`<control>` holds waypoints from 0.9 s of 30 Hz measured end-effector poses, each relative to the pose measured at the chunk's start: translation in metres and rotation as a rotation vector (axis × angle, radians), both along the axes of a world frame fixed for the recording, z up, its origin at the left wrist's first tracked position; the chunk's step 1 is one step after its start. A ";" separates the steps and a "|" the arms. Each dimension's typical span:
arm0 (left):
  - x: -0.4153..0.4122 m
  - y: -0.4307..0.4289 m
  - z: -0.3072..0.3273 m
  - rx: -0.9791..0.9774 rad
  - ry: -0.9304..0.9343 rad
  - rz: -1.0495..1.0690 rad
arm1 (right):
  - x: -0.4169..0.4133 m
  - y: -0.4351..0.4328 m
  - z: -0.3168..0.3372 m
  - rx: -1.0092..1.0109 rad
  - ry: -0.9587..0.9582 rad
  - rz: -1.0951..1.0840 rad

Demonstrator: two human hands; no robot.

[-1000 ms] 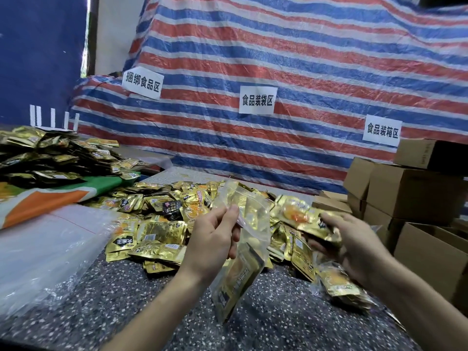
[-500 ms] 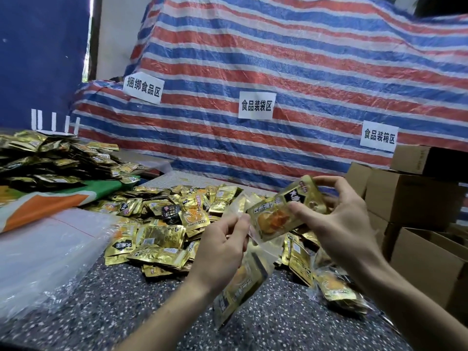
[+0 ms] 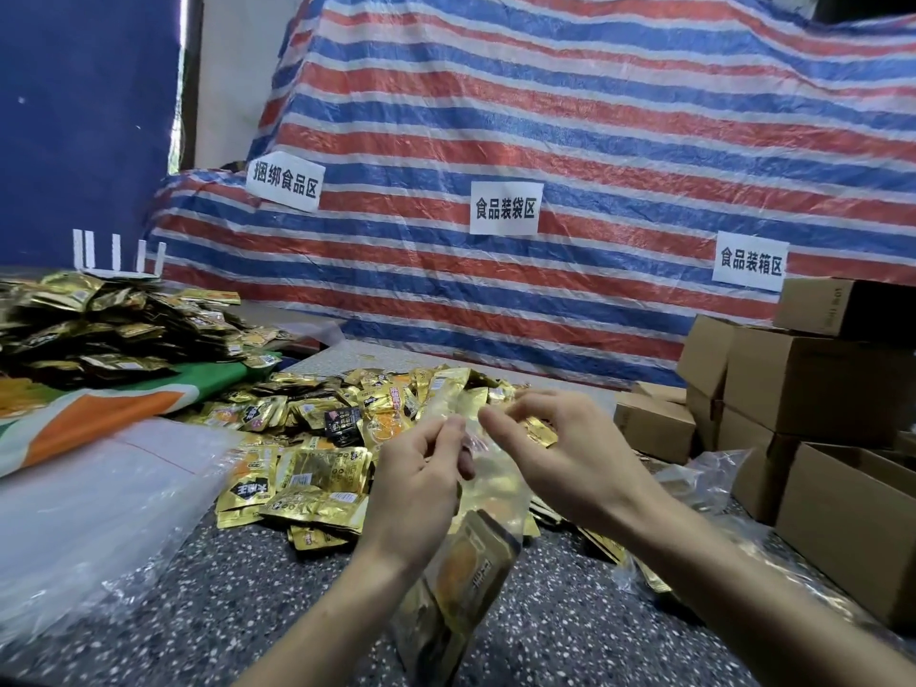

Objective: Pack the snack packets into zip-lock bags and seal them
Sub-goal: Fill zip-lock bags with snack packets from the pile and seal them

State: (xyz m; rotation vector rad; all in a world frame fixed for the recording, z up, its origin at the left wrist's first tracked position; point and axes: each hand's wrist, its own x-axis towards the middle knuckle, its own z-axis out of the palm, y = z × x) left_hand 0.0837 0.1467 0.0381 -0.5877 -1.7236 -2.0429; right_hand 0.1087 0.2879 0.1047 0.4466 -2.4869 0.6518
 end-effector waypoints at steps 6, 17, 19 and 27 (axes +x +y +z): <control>-0.003 -0.005 -0.003 -0.001 0.016 0.017 | 0.008 0.017 -0.012 0.004 -0.307 -0.027; -0.035 -0.042 -0.014 0.007 -0.111 0.148 | 0.010 0.029 -0.016 -0.223 -0.219 0.185; -0.037 -0.047 -0.015 -0.035 -0.121 0.062 | 0.009 0.031 -0.015 -0.222 -0.201 0.200; -0.034 -0.060 -0.012 -0.008 -0.008 0.049 | 0.010 0.059 -0.007 -0.162 -0.237 0.186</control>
